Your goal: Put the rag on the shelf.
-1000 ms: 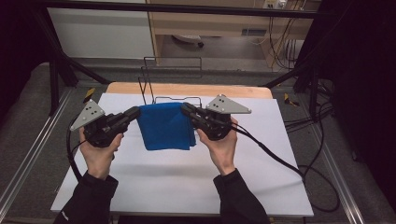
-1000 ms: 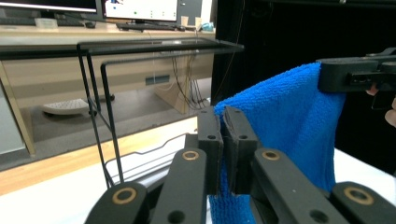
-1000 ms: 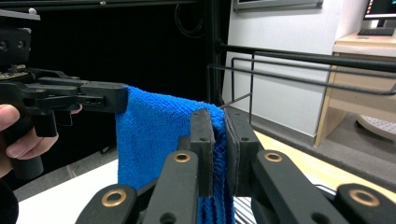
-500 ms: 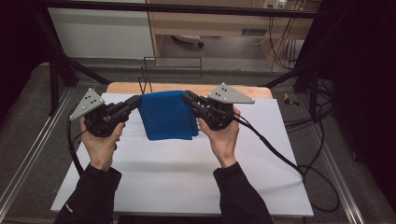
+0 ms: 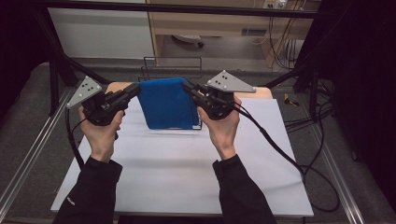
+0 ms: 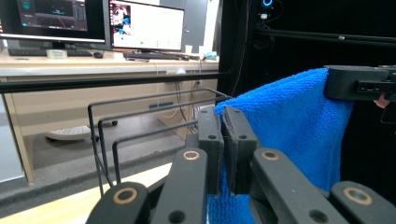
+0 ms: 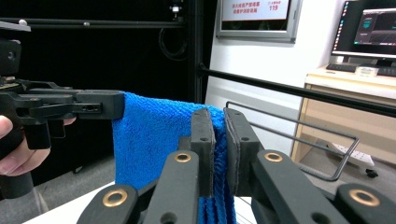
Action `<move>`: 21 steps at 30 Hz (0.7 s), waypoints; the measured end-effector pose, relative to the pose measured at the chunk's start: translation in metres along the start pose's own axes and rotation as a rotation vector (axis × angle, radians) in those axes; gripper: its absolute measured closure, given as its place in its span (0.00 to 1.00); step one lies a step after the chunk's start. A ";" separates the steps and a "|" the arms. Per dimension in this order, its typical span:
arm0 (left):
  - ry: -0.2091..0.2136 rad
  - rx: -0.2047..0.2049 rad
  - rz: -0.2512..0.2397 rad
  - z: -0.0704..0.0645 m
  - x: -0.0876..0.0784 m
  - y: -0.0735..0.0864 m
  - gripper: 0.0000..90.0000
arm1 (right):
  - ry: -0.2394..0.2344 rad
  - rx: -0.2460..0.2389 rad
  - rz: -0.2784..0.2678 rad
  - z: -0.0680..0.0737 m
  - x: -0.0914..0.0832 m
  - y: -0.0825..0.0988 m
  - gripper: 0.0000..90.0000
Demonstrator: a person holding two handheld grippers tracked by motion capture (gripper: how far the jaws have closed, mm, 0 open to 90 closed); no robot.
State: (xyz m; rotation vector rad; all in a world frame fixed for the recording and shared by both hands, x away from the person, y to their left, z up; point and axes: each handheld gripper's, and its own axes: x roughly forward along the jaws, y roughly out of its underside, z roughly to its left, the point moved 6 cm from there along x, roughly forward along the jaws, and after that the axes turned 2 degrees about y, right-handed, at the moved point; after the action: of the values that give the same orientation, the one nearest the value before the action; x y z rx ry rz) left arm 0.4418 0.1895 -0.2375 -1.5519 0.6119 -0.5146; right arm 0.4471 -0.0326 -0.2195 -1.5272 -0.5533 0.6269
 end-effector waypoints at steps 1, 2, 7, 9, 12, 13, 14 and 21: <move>0.000 0.003 -0.003 0.000 0.001 -0.002 0.96 | 0.002 0.004 0.000 -0.001 0.000 -0.001 0.93; -0.002 0.007 -0.004 0.000 0.002 -0.004 0.96 | 0.004 0.003 -0.004 -0.002 0.001 -0.002 0.93; -0.004 0.018 -0.012 0.001 0.006 -0.013 0.96 | 0.017 0.006 -0.012 -0.006 0.002 -0.006 0.93; -0.003 0.016 -0.015 0.001 0.009 -0.016 0.96 | 0.021 0.005 -0.018 -0.008 0.003 -0.009 0.93; -0.002 0.017 -0.020 0.002 0.012 -0.020 0.96 | 0.031 0.005 -0.024 -0.010 0.004 -0.013 0.93; -0.003 0.018 -0.021 0.002 0.013 -0.022 0.96 | 0.034 0.002 -0.027 -0.011 0.004 -0.015 0.93; -0.004 0.018 -0.025 0.002 0.014 -0.024 0.96 | 0.037 0.000 -0.031 -0.012 0.004 -0.017 0.93; -0.005 0.025 -0.041 0.003 0.019 -0.041 0.96 | 0.049 -0.017 -0.050 -0.016 0.006 -0.031 0.93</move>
State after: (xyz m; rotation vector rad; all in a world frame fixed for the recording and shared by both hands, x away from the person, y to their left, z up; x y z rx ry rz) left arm 0.4615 0.1806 -0.1980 -1.5441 0.5683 -0.5476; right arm 0.4629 -0.0389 -0.1887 -1.5365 -0.5586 0.5461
